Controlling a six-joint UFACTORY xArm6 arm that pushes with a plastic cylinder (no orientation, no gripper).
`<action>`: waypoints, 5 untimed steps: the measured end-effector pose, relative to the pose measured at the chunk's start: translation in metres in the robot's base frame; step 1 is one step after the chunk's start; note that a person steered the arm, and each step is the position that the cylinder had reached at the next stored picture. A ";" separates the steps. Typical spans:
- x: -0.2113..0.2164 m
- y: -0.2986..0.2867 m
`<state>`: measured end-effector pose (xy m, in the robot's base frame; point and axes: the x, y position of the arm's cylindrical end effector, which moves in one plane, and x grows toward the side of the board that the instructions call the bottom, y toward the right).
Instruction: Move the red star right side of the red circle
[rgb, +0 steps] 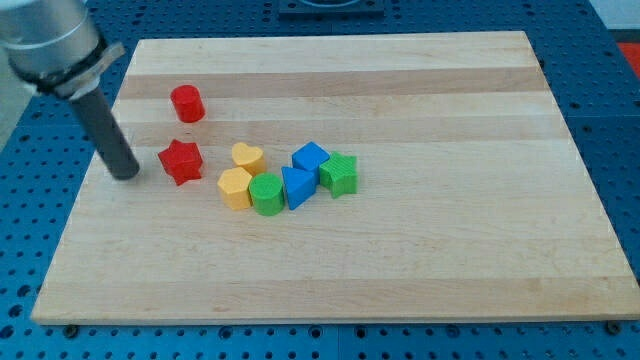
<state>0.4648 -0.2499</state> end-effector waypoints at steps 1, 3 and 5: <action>0.009 0.031; -0.030 0.081; -0.065 0.091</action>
<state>0.4003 -0.1586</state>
